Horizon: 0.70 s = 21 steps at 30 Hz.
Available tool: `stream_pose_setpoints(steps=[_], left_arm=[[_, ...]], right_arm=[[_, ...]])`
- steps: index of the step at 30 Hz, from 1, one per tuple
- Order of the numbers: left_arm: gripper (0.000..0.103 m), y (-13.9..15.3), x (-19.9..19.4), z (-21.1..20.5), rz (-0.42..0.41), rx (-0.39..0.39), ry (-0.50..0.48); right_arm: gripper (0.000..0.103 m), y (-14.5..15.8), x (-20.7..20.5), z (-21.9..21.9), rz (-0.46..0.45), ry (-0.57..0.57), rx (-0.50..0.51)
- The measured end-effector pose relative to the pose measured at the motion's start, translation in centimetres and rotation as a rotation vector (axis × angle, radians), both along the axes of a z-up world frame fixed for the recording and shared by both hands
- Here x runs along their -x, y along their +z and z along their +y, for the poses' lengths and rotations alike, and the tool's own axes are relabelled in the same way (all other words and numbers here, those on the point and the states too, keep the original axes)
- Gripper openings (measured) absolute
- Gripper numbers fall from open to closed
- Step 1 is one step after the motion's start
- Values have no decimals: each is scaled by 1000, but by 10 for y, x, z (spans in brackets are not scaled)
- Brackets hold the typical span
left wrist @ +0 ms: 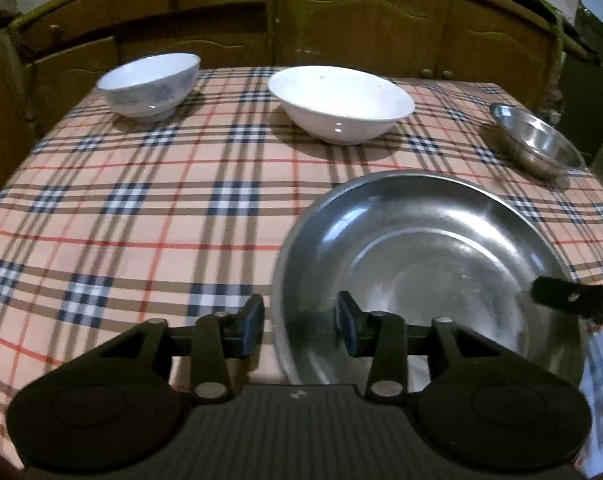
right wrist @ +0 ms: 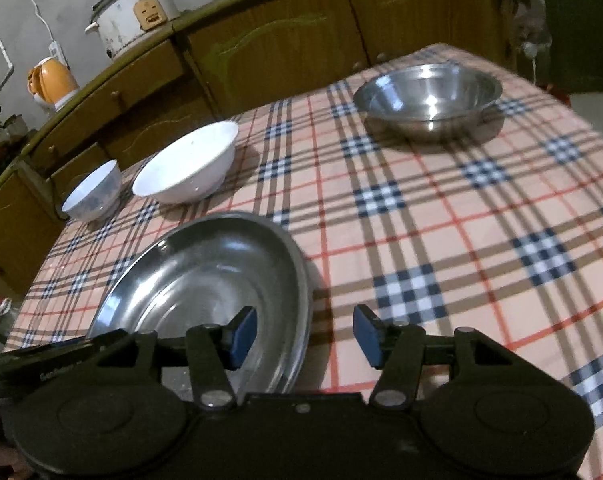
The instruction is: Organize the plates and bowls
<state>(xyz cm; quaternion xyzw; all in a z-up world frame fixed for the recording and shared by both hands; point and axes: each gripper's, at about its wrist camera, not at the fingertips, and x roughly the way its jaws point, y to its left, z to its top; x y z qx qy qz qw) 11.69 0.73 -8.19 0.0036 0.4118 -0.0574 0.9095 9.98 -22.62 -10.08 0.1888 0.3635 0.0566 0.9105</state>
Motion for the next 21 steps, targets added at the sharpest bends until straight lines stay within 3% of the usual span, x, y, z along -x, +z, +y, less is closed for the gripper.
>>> stream_pose_setpoints(steps=[1,3,4,8,21], left_arm=[[38,-1,0,-1,-3,-1,2],[38,-2,-1,-3,-11,-2,-7],[37,-2,-1,-3,-10,2,-9],[34,-1,0,-2,-13,11,-2],[20,24,14,-22,-58,11,-18]], right_arm=[[65,-2,-1,2,6,8,-10],[43,-3,-2,6,0,22,-3],[38,-4,-3,8,2,32,-6],[31,-4,-2,10,-4,7,19],[28,18,20,-12,-54,-54,17]])
